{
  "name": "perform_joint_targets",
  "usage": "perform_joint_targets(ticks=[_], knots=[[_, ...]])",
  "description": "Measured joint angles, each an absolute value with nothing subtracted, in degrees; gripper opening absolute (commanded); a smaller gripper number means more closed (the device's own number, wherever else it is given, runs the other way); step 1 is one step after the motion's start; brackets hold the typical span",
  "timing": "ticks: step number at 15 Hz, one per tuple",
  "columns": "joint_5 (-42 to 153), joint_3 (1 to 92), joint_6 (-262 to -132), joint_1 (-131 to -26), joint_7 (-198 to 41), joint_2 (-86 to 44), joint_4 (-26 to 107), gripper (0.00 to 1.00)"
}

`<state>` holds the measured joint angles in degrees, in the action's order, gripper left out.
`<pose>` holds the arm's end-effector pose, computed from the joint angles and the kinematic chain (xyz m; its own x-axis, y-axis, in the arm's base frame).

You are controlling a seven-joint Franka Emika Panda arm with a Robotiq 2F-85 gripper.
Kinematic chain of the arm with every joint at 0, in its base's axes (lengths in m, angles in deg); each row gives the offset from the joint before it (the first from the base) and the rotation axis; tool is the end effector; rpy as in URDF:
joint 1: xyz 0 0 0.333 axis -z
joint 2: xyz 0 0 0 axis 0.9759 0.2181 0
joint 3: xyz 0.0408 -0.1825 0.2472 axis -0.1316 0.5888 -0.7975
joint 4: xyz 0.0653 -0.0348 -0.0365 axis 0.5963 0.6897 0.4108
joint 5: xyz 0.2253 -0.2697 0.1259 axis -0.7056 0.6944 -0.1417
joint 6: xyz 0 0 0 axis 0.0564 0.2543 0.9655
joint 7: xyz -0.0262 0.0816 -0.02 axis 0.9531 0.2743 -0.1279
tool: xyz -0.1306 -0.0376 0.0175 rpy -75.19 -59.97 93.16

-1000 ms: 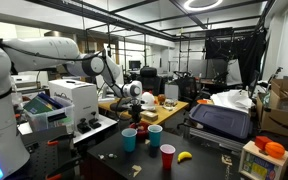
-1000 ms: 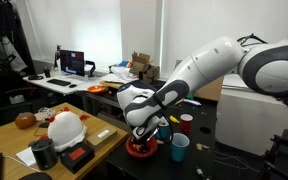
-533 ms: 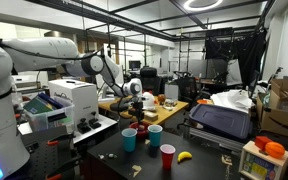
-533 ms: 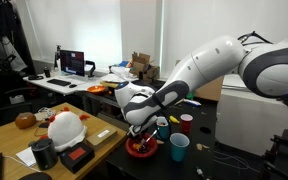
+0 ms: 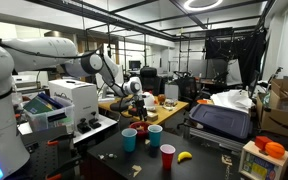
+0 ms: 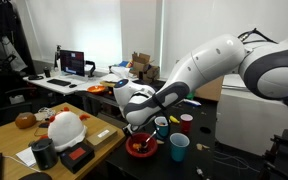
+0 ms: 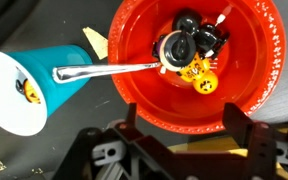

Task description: Pour the things in the blue cup into the red cup

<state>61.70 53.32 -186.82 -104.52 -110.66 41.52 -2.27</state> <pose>0.6954 0.2514 0.0186 0.9894 -0.0979 0.1074 -0.1252 -0.9493 0.2885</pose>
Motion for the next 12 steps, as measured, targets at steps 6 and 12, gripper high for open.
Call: perform_joint_targets(ticks=[6,12], knots=[[59.03,50.86,-186.48,-102.98,-109.93,37.55,1.51,1.0],[56.29,48.21,-185.78,-100.67,-108.95,27.72,14.77,1.0]])
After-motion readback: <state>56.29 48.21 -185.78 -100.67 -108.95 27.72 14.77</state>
